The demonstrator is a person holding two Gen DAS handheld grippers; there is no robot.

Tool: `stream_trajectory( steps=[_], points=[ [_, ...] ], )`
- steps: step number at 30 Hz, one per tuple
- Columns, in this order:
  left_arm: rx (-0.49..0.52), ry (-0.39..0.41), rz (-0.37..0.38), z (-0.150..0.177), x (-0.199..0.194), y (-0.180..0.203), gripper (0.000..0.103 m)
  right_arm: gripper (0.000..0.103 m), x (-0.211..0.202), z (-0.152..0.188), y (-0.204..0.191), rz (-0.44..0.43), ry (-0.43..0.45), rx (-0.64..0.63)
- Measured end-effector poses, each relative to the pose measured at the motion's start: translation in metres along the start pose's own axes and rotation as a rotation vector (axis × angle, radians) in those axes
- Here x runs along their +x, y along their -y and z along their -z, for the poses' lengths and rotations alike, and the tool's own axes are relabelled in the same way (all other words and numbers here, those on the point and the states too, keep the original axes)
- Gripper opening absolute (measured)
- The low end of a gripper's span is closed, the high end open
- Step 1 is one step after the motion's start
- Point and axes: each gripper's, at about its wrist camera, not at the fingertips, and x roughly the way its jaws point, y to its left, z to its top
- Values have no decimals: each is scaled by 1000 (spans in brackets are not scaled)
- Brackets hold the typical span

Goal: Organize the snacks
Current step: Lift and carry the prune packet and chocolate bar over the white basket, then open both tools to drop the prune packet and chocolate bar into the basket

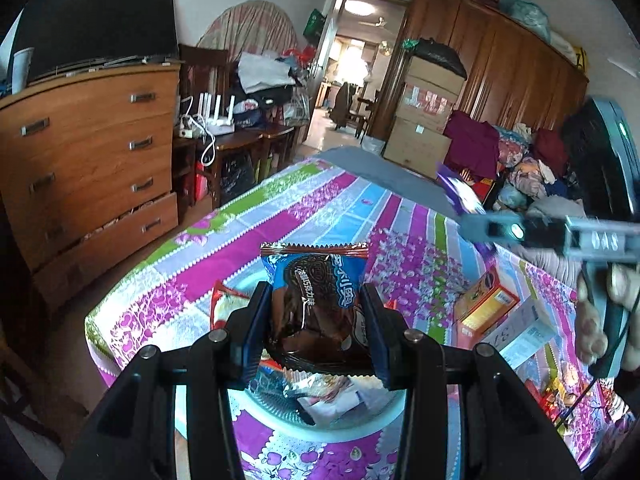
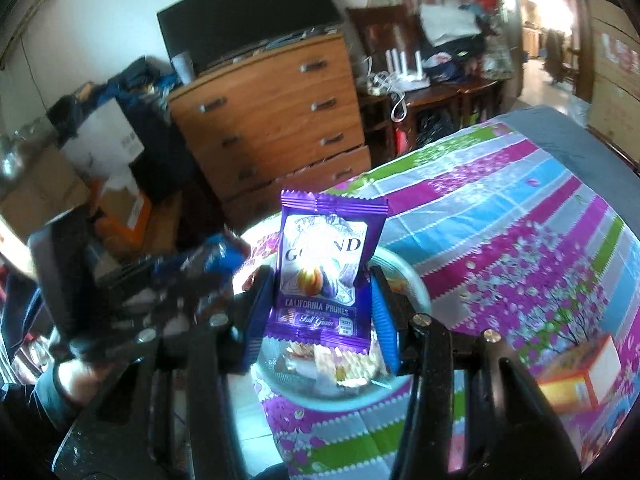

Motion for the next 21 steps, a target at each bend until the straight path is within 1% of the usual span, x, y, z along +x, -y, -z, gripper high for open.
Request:
stream_trajectory(
  steps=[8,21],
  points=[
    [-4,-64,9,19,25,-4,45,48,47,-17,2,22,-98,2],
    [-4,-143,6,35,53,-9,47,49,85,-21,5,25,-164,7]
  ],
)
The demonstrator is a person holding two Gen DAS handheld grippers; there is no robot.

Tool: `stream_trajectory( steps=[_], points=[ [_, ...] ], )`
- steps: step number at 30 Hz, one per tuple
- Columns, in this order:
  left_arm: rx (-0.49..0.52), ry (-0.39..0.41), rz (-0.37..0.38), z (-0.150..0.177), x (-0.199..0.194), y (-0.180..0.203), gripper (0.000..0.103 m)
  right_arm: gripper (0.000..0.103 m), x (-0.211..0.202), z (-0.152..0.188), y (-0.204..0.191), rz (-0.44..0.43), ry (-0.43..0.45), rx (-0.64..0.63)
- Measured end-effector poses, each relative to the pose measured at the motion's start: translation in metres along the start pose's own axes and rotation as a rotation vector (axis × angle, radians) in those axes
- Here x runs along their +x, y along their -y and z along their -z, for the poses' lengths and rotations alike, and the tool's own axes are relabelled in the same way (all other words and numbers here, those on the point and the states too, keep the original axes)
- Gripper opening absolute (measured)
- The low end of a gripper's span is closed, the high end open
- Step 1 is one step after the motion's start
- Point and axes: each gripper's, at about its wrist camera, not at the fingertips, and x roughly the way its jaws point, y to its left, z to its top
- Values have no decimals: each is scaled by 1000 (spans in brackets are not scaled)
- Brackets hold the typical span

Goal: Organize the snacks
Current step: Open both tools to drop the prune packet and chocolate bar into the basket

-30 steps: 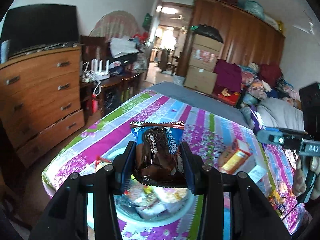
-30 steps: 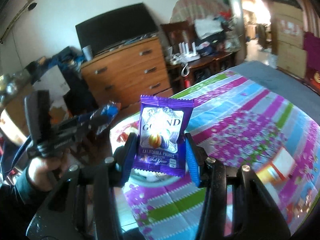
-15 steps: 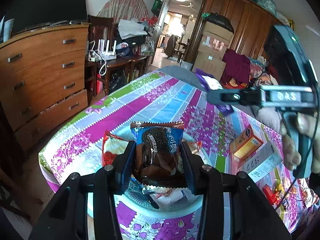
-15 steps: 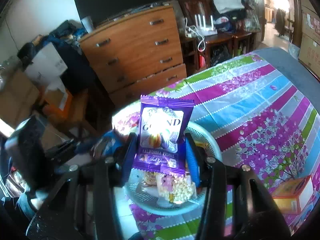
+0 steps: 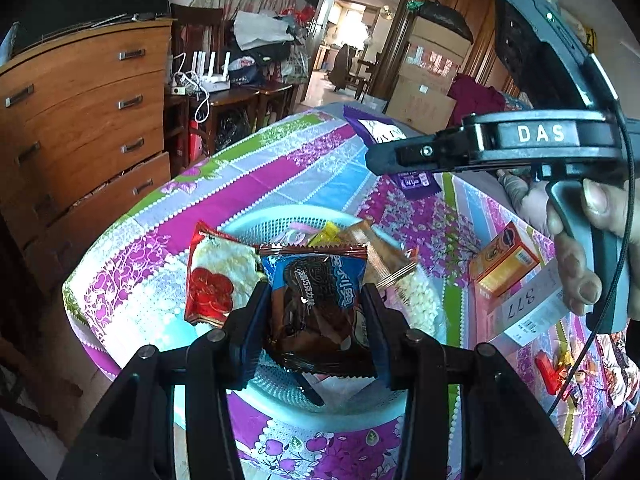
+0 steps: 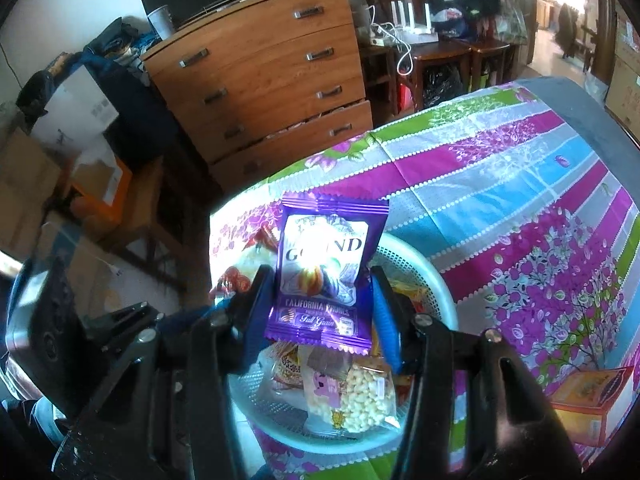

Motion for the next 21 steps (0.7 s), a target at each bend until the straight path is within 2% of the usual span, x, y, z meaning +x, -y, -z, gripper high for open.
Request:
stream_trajectory(
  steps=[9,13,20,21],
  points=[
    [-18,-4,-16,1,3,-7,56,50,11,-1,-2,7,-25,-5],
    [-28,4,-17,0,1,-9,56,66,14,2,-4,4,-33,-12],
    [-13,9,-25,-1,-2,-7,57,66,0,9,-5,2,23,-5],
    [-7,9,-30,-1,-3,-5,57,69,-2,12,-6,3,30,-7]
  ],
)
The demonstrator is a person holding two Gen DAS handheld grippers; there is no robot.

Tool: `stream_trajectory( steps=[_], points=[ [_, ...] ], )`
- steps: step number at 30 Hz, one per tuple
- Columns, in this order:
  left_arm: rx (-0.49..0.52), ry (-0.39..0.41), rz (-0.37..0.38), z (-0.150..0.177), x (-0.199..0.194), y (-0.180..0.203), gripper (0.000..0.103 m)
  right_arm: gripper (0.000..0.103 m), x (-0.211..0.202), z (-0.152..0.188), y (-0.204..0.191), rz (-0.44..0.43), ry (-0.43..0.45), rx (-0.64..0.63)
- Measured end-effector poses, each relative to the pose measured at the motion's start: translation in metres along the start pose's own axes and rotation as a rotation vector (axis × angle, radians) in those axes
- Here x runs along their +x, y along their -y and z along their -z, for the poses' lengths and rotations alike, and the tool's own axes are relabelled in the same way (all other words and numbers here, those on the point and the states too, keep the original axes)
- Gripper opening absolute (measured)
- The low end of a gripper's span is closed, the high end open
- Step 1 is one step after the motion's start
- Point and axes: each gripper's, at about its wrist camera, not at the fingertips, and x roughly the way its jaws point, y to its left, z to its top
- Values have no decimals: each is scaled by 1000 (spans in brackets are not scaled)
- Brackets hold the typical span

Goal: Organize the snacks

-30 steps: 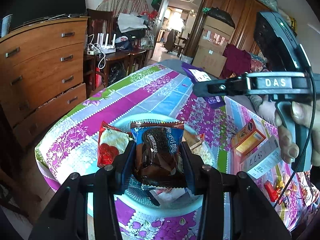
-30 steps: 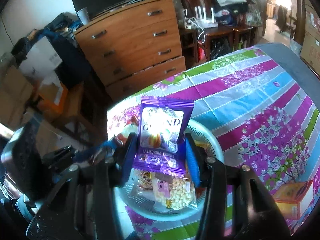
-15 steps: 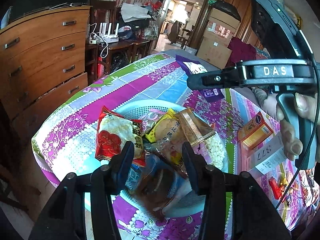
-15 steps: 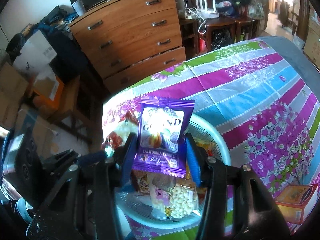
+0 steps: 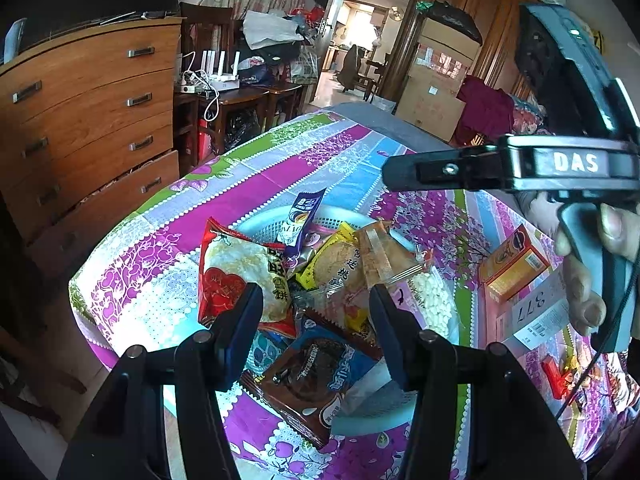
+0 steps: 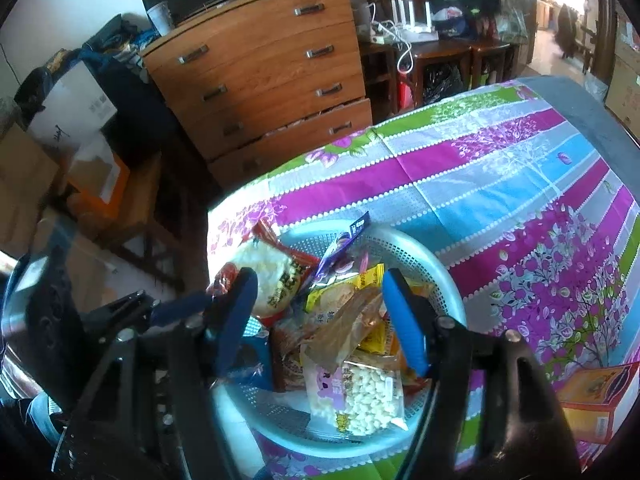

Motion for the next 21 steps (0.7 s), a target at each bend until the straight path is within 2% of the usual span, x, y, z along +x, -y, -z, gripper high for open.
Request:
stream_trajectory(
  steps=[1,3,5,9,13,21],
  points=[
    [7,1,-6,0,-1,1,60,76,-4,3,-1,7,10,-4],
    [24,14,-38,-1,-3,5,63,82,-17,14,-4,34,48,-15],
    [40,27,-72,-1,-6,8,64,84,-31,25,-5,40,83,-14],
    [87,57,-146,0,-12,16,72,91,-65,59,-4,93,173,0],
    [115,70,-177,0,-16,28,72,92,-97,103,1,152,236,24],
    [173,110,-196,-1,-27,67,72,92,-139,175,22,210,280,151]
  ],
)
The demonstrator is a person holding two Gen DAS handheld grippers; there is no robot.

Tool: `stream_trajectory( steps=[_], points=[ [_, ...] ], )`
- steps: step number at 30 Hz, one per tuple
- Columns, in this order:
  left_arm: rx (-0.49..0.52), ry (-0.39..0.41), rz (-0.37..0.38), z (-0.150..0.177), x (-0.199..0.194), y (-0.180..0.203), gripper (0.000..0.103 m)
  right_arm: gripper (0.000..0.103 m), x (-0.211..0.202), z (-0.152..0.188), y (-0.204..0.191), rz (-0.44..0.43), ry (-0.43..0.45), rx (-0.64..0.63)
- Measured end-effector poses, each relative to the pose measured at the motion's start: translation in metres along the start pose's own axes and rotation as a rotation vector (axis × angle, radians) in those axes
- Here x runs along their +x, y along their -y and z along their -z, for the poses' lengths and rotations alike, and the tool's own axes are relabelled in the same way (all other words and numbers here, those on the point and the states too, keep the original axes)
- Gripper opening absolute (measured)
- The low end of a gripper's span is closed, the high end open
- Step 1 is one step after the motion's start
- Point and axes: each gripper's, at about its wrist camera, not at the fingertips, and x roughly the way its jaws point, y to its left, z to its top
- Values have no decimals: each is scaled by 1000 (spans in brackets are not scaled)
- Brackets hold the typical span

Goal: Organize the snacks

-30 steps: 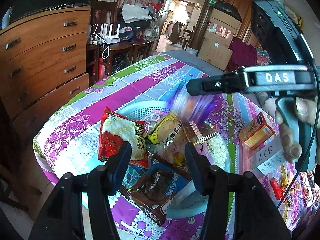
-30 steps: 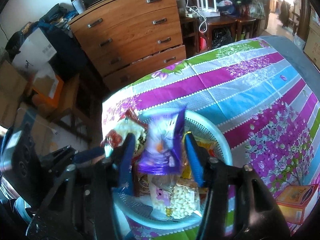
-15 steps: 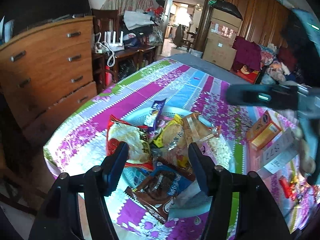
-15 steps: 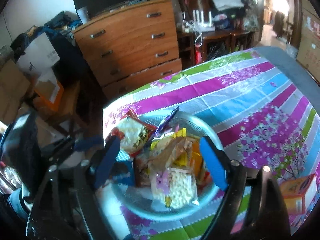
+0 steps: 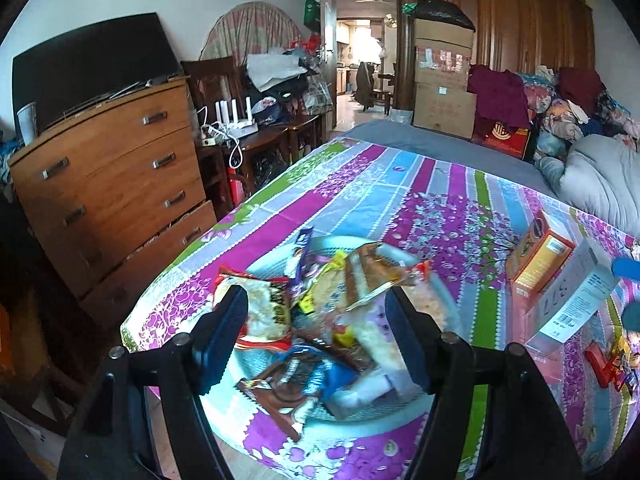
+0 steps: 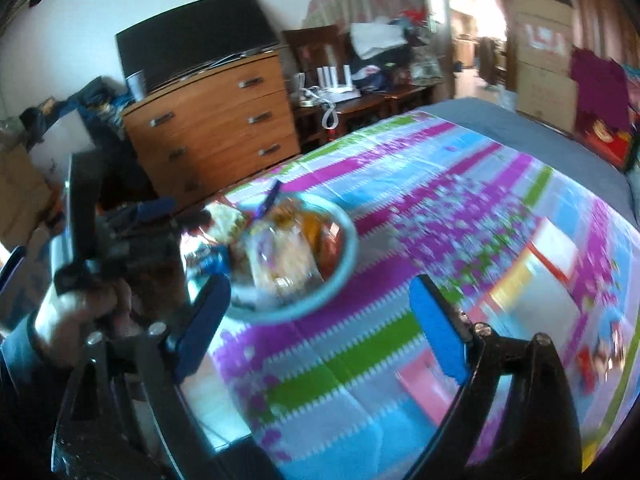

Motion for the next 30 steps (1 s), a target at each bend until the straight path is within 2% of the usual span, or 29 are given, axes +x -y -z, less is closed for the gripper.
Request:
stream_trajectory(
  steps=[5,7,20,22,24,27,30],
  points=[
    [28,18,0,-4,-9,23,74,92,-19,31,22,49,-17,53],
    [42,29,-4,-3,-13,33,83,92,-26,42,31,65,-20,80],
    [118,46,-2,-1,-31,88,85,92,-57,94,63,93,-37,187],
    [127,48,-11,-1,-32,94,87,92,-59,100,66,94,-42,197],
    [131,45,-29,1,-34,101,97,92,-62,106,70,97,-47,209],
    [142,49,-75,5,-36,114,97,92,-65,117,75,102,-59,222],
    [172,38,-85,13,-37,130,98,92,-68,130,80,110,-75,242]
  ],
)
